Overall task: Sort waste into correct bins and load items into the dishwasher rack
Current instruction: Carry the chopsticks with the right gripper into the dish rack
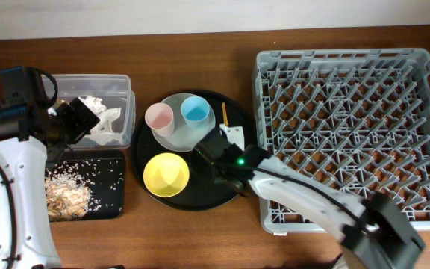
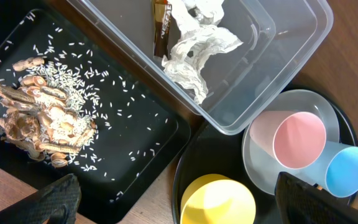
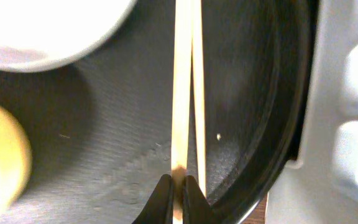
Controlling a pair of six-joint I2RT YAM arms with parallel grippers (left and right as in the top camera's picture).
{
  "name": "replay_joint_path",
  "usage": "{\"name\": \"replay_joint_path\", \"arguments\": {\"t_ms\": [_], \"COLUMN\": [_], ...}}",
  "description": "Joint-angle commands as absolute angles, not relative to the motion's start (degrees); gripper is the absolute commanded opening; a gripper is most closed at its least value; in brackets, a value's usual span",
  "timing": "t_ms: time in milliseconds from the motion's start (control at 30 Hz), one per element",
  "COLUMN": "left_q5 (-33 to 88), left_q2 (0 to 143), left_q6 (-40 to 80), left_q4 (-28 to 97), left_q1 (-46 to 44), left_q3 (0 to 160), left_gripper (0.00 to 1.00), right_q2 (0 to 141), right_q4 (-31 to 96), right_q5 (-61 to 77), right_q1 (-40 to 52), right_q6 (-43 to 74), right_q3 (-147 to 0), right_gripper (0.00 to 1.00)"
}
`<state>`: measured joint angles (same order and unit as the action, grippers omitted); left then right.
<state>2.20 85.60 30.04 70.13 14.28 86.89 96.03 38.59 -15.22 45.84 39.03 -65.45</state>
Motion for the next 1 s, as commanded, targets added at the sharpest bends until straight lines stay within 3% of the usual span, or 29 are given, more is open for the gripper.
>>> {"name": "replay_joint_path", "arguments": {"t_ms": [0, 200, 367, 633, 667, 733, 767, 967], "left_q5": [2.3, 2.3, 2.3, 2.3, 2.3, 2.3, 2.3, 2.3], "left_q2": [84.6, 84.6, 84.6, 84.6, 84.6, 84.6, 84.6, 84.6], "left_q6": [30.0, 30.0, 30.0, 30.0, 30.0, 30.0, 30.0, 30.0], "left_q4": [70.2, 70.2, 70.2, 70.2, 70.2, 70.2, 70.2, 70.2], "left_q1": [14.4, 14.4, 14.4, 14.4, 14.4, 14.4, 14.4, 14.4], "left_q3": [87.3, 87.3, 87.3, 87.3, 87.3, 87.3, 87.3, 87.3], "left_gripper": [0.99, 0.99, 0.99, 0.99, 0.99, 0.99, 0.99, 0.99], "right_q2": [88.9, 82.0, 85.3, 90.5, 90.5, 90.5, 90.5, 90.1], "right_q4": [39.1, 49.0, 49.5, 47.3, 47.1, 47.1, 47.1, 47.4], "right_q5": [-17.6, -22.1, -13.6, -13.0, -13.0, -13.0, -13.0, -7.0], "right_q1": [46.0, 36.0, 25.9, 24.7, 24.7, 24.7, 24.7, 24.7], "right_q6": [35.7, 31.7, 20.8, 20.8, 20.8, 20.8, 20.8, 20.8], "right_q3": [-66.8, -66.8, -66.8, -66.8, -66.8, -66.8, -66.8, -67.5], "right_gripper": [0.04, 0.04, 0.04, 0.07, 0.11, 0.36, 0.39, 0.39]}}
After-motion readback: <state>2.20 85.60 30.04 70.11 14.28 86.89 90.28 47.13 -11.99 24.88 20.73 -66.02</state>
